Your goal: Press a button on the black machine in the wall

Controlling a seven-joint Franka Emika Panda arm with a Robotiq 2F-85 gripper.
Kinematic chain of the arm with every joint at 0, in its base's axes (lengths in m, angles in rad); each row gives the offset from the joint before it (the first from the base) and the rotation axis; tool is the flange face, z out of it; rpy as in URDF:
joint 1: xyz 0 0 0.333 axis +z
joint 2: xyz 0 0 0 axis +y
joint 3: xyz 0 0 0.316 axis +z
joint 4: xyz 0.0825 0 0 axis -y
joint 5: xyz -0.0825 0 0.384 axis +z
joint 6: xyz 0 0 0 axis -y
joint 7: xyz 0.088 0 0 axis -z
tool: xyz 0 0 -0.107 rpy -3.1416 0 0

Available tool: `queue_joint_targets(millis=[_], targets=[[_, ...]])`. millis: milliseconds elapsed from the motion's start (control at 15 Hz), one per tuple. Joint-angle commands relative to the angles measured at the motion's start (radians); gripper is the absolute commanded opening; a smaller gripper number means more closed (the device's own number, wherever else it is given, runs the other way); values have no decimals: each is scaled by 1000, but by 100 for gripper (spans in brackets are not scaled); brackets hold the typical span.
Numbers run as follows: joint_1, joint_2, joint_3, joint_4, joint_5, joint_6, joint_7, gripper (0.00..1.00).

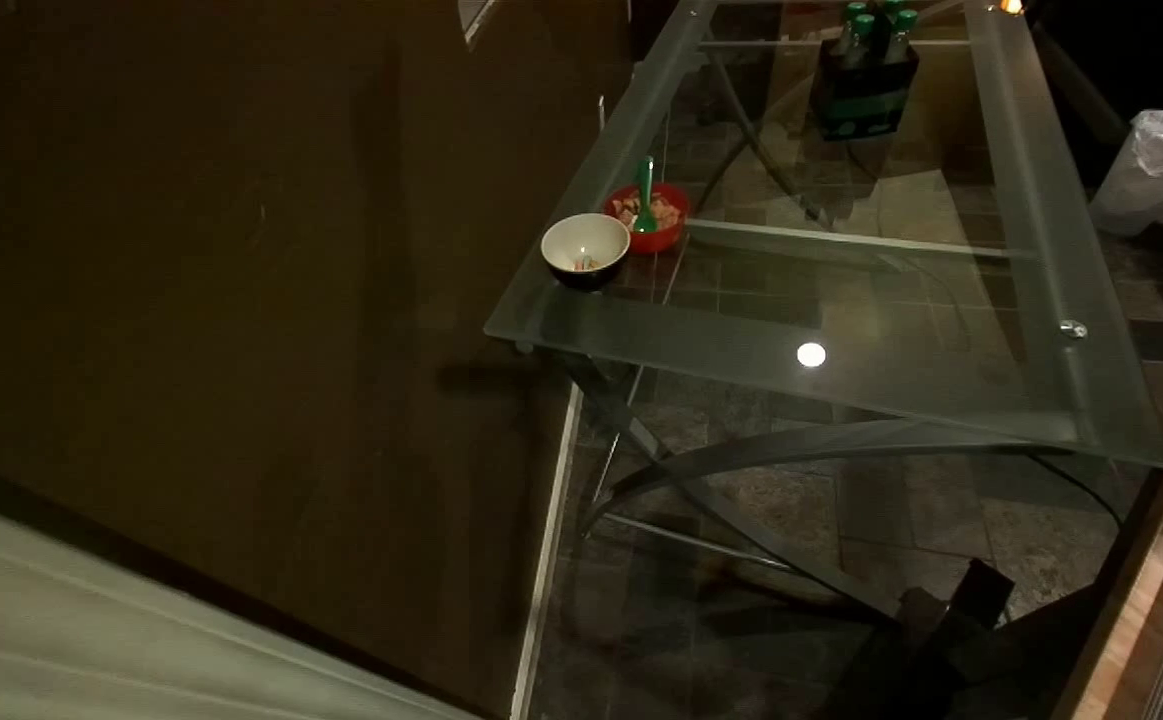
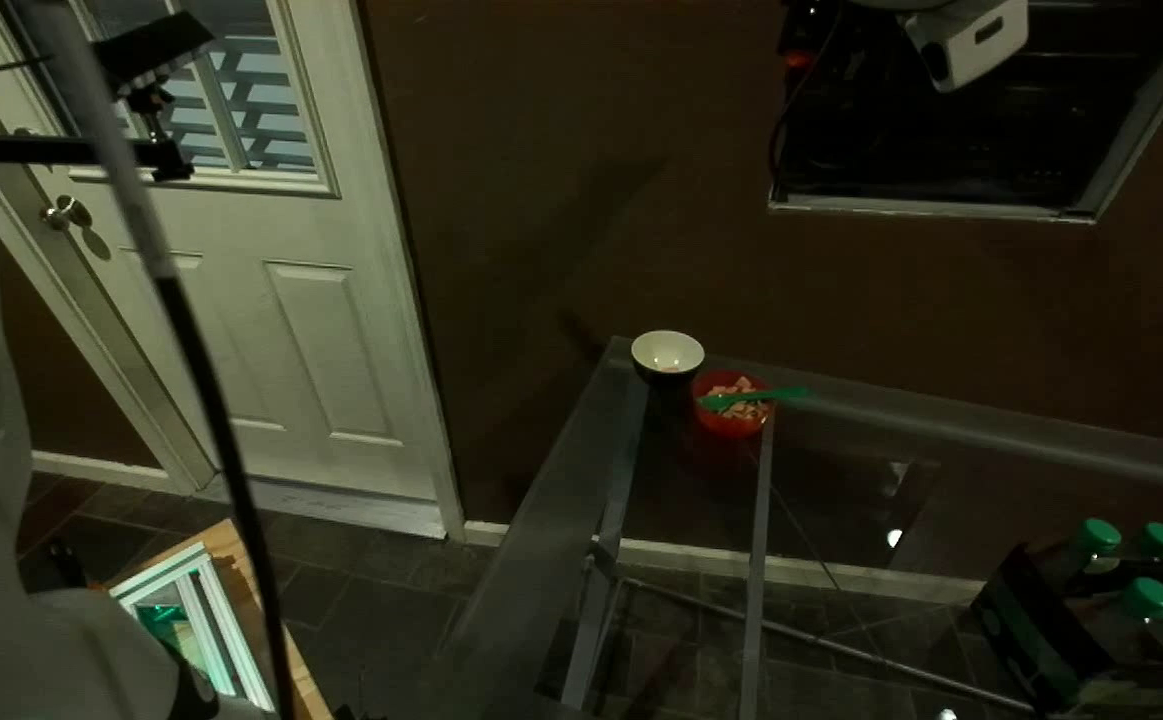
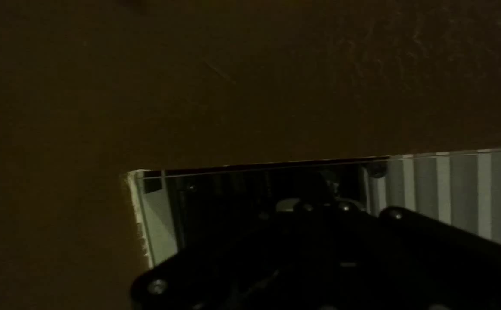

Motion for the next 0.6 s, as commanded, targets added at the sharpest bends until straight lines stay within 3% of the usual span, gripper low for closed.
queue_joint_targets(millis=[0,533], targets=[[0,105,45,164,88,47,-30,0],[2,271,117,396,166,118,-102,0]])
